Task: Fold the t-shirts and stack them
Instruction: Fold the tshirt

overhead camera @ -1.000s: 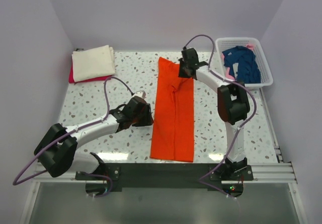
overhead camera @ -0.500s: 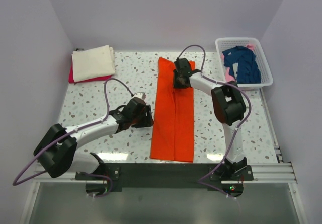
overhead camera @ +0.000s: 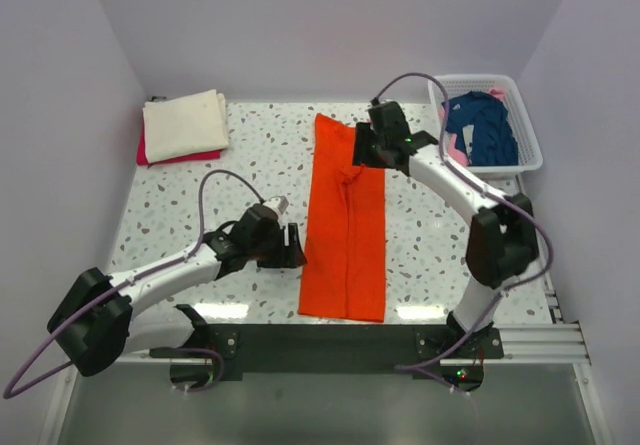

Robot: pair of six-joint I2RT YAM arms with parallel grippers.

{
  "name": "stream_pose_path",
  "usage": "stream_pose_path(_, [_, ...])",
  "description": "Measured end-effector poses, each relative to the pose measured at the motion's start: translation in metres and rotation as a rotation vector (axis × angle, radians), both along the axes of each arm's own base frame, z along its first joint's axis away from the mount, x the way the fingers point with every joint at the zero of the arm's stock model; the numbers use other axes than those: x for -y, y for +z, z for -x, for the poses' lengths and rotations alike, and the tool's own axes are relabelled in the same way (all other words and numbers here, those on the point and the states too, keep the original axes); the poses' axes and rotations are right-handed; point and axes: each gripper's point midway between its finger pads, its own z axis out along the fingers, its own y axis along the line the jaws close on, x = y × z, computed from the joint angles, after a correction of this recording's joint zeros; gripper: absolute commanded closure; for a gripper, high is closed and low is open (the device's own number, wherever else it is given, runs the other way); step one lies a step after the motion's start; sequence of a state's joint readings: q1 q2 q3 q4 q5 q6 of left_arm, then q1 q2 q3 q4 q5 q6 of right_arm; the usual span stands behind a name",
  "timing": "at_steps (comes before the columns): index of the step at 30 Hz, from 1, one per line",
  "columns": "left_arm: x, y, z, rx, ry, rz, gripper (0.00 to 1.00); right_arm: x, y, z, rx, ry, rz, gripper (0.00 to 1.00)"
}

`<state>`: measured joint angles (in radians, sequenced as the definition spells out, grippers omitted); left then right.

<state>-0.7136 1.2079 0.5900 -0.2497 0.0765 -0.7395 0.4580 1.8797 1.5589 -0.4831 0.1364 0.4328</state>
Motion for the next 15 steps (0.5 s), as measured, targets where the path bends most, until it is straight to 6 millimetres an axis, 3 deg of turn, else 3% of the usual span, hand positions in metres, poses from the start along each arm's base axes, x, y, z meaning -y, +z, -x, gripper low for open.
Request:
stream_pose_path(2, [-0.002,-0.004,0.010,-0.023,-0.019,0.011,0.32,0.012,0.022,0.031,0.020,-0.007,-0.039,0.43])
stream_pose_path(5, [-0.005,-0.015,0.026,-0.070,-0.045,0.013,0.33,0.032,0.026,0.084,0.004,-0.015,-0.073,0.45])
stream_pose_path(7, [-0.007,-0.024,0.038,-0.107,-0.064,0.008,0.33,0.042,0.011,0.115,-0.036,-0.016,-0.082,0.45])
stream_pose_path(12, [0.003,-0.032,0.066,-0.172,-0.136,0.011,0.33,0.071,-0.052,0.200,-0.242,-0.034,-0.059,0.50])
stream_pose_path(15, [0.010,-0.032,0.076,-0.196,-0.164,0.025,0.33,0.079,-0.066,0.242,-0.319,-0.033,-0.075,0.50])
